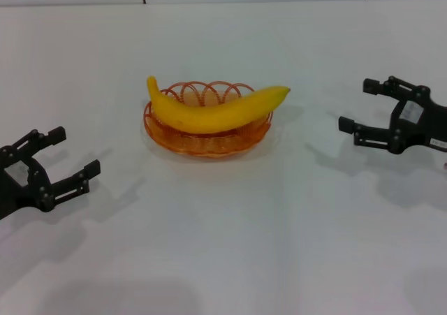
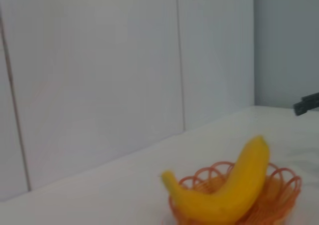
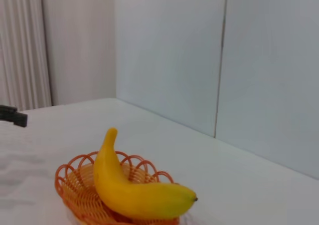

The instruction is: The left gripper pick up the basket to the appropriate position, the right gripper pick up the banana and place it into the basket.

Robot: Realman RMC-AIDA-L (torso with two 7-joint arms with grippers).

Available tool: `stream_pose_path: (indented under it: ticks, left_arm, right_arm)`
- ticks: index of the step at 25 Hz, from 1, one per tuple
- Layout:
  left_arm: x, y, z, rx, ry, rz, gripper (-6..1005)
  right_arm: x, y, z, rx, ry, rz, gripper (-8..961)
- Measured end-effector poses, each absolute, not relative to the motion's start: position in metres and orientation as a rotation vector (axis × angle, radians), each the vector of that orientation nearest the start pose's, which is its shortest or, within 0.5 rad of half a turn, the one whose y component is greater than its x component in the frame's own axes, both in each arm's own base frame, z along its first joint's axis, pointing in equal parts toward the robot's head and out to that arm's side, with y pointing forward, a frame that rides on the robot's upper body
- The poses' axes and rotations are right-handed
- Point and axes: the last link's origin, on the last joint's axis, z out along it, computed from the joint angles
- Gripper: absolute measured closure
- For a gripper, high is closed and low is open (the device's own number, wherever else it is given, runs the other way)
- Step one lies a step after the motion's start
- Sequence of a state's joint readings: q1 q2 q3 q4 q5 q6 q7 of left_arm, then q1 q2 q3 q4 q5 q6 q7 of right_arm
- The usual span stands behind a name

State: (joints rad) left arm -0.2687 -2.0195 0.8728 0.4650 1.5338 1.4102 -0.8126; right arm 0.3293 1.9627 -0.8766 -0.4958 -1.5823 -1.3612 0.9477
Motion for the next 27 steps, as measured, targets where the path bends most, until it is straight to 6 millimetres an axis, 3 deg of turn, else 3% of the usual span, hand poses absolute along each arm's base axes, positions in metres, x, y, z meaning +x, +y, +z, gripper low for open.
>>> stream_pose_path:
  ticks: [27]
  left_arm:
    - [-0.3298,0.2854,-0.0021,-2.362,-0.334,-0.672,122]
  right_arm:
    - [0.3342,0.3043,0.0185,-2.431,0.406,0.591,60]
